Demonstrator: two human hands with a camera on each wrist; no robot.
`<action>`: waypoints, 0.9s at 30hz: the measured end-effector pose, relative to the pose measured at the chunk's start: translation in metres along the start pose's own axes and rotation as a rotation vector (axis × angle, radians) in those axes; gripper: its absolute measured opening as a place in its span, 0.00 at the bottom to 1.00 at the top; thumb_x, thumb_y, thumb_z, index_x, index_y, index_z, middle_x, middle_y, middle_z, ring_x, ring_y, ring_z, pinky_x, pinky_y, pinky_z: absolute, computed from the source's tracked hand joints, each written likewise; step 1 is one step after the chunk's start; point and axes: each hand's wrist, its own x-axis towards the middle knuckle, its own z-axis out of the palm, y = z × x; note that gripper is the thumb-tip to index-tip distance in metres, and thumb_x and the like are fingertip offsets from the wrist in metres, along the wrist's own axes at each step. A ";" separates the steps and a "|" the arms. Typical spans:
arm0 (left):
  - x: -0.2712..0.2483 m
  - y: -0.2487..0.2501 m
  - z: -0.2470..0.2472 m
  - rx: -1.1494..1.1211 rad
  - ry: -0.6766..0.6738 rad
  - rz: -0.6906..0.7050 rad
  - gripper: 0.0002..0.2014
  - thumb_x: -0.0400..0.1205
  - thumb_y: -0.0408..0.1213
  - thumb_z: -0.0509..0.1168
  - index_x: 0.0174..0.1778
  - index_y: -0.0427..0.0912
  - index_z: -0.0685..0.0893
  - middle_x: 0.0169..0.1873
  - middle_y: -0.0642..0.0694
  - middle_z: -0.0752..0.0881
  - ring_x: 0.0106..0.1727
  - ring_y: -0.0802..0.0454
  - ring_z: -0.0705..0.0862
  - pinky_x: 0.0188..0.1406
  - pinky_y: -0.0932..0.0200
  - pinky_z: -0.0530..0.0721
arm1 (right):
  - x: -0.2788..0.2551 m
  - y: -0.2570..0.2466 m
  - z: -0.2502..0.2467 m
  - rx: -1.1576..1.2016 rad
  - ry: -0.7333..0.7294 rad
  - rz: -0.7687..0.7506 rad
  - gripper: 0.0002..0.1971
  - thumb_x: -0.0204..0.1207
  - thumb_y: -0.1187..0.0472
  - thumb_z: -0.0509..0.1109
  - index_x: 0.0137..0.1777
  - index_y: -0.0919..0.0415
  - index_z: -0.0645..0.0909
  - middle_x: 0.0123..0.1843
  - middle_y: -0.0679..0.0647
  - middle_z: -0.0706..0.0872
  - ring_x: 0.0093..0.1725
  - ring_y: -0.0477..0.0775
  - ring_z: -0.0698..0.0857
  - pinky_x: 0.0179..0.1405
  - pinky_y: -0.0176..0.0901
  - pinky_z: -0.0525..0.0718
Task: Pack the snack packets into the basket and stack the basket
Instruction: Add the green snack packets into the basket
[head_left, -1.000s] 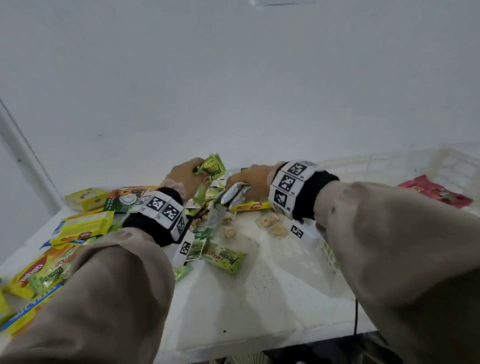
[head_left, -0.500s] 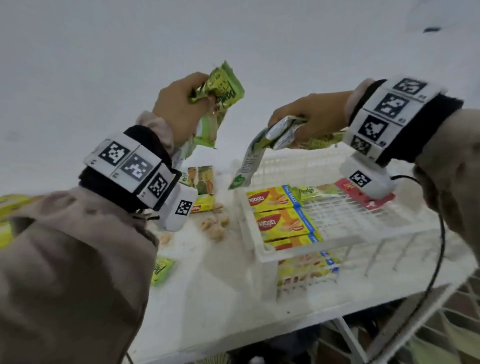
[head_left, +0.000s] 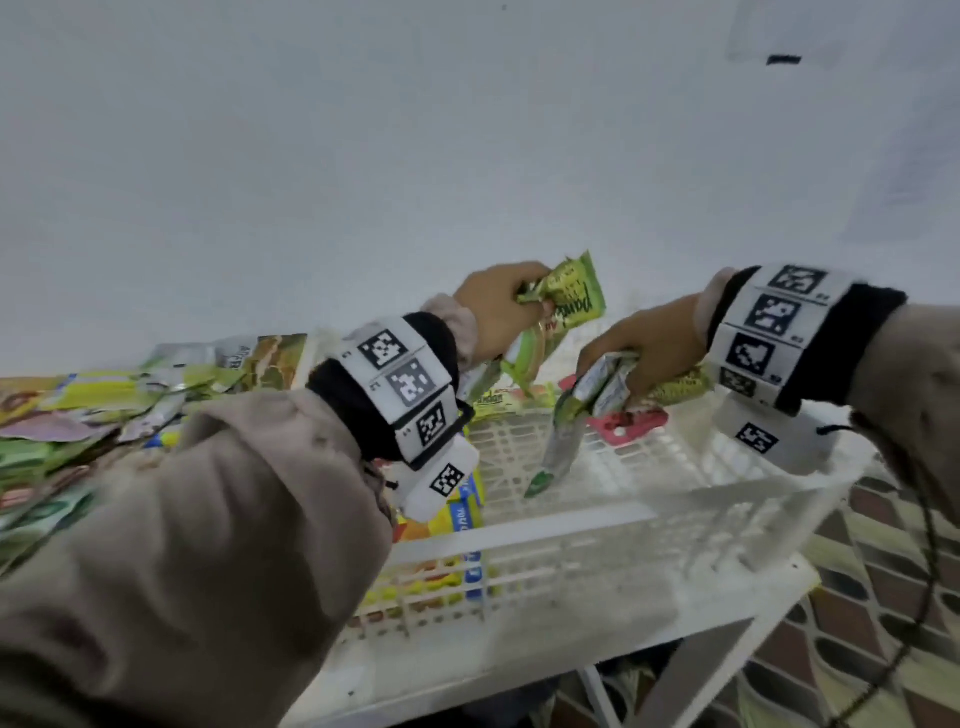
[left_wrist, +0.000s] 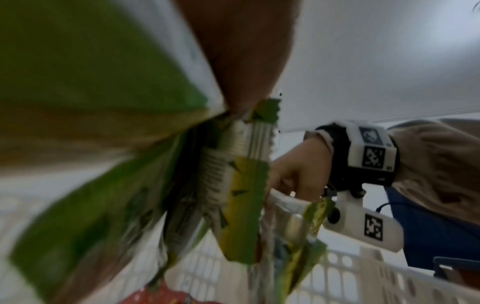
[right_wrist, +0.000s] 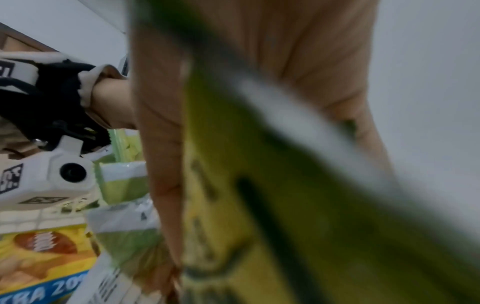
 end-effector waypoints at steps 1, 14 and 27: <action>0.003 0.002 0.011 0.010 -0.034 -0.022 0.15 0.83 0.36 0.61 0.65 0.45 0.78 0.62 0.43 0.82 0.63 0.45 0.79 0.52 0.66 0.69 | 0.002 0.006 0.004 -0.010 -0.039 0.001 0.25 0.77 0.68 0.68 0.73 0.57 0.69 0.72 0.53 0.74 0.66 0.49 0.73 0.57 0.33 0.70; 0.010 0.016 0.090 0.236 -0.669 -0.235 0.32 0.79 0.43 0.66 0.78 0.46 0.62 0.74 0.44 0.70 0.71 0.46 0.72 0.69 0.55 0.70 | 0.009 0.038 0.020 -0.248 -0.394 0.030 0.22 0.74 0.64 0.71 0.68 0.63 0.76 0.63 0.55 0.82 0.62 0.50 0.80 0.36 0.36 0.77; 0.018 0.045 0.063 0.173 -0.690 -0.165 0.26 0.86 0.48 0.48 0.80 0.42 0.57 0.79 0.45 0.62 0.79 0.50 0.62 0.74 0.63 0.59 | 0.011 0.046 -0.001 -0.266 -0.187 0.077 0.19 0.72 0.63 0.73 0.62 0.49 0.79 0.60 0.55 0.84 0.47 0.48 0.79 0.41 0.36 0.77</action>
